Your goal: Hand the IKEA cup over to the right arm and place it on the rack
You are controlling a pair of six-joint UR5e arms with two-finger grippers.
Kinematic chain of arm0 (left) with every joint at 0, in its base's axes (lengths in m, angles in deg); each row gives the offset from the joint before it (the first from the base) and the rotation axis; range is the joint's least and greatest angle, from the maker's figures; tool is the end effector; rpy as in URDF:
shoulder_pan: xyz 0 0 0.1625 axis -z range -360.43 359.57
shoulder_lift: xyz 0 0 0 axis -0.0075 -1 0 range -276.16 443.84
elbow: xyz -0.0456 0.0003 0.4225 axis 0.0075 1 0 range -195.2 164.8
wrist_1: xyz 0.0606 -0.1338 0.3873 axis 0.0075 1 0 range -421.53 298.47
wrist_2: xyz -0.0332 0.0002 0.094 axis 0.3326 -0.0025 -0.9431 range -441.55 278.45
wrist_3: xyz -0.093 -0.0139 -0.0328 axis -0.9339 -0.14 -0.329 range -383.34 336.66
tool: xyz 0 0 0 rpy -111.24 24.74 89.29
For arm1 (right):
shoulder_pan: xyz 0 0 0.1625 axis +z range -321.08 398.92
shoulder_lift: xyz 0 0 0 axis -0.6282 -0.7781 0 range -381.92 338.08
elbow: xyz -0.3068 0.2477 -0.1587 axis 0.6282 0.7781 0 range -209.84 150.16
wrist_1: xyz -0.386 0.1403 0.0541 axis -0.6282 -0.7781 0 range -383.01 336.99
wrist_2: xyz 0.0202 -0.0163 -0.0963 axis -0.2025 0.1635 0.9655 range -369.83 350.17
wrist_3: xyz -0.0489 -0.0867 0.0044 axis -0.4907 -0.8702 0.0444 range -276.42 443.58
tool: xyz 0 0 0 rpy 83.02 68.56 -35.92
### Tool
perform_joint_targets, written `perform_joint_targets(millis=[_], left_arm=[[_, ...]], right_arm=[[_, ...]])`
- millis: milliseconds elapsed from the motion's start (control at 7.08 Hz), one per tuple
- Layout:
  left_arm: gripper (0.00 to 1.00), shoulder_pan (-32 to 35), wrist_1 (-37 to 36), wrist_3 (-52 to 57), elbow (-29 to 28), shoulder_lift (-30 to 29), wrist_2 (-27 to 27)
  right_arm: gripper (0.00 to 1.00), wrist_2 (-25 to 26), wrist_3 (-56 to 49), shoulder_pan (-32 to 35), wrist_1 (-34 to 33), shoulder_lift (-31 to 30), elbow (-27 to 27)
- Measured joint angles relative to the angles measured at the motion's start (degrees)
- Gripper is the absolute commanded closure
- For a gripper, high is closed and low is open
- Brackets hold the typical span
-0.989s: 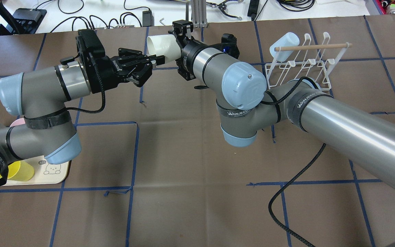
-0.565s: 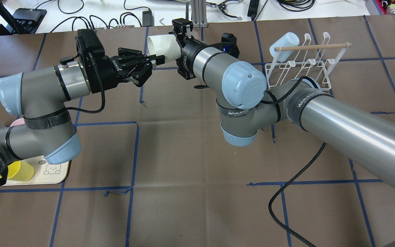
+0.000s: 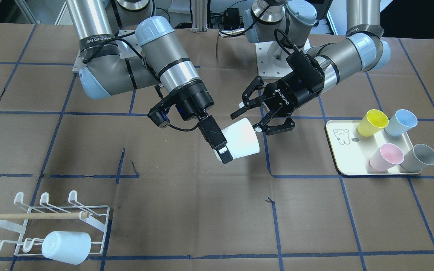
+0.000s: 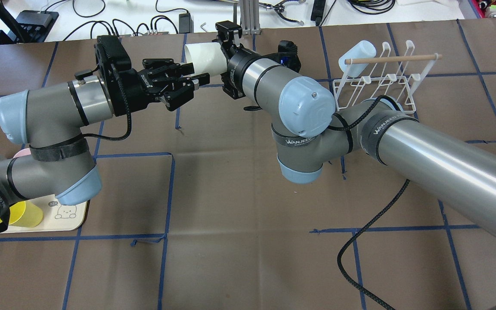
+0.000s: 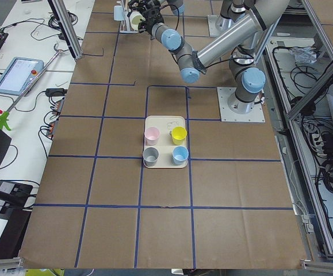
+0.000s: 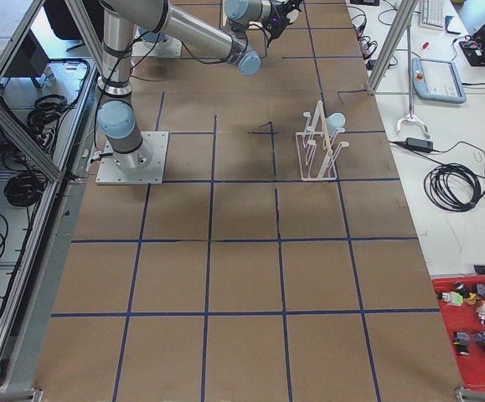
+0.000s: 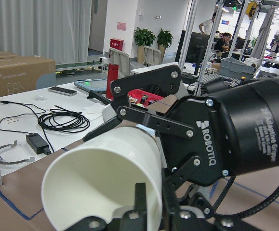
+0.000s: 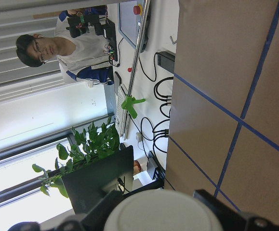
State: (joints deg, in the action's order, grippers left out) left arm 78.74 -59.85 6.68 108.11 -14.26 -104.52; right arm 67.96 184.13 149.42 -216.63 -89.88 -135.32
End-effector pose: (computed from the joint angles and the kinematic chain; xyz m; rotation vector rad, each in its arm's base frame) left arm -0.1365 -0.4847 0.3701 -0.8877 -1.8508 1.2580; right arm 0.3548 -0.5080 0.3694 1.1805 1.6224 -0.4544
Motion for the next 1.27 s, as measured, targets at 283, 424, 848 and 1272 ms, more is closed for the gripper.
perform_joint_targets(millis=[283,424,848,1272], left_arm=[[0.01,-0.63,0.01,-0.85,0.05,0.20,0.15],[0.01,-1.76,0.05,-1.01,0.07,0.44,0.23],[0.01,-7.66,0.23,-1.08,-0.11,0.76,-0.16],[0.01,-9.76,3.81,-1.10,-1.66,0.93,-12.09]], right_arm=[[0.64,0.00,0.04,-0.02,-0.01,0.02,0.01],[0.67,0.00,0.04,-0.02,0.00,0.02,0.01],[0.81,0.10,-0.37,-0.82,-0.21,0.09,0.13],[0.91,-0.15,-3.94,-7.33,-0.38,-0.31,0.49]])
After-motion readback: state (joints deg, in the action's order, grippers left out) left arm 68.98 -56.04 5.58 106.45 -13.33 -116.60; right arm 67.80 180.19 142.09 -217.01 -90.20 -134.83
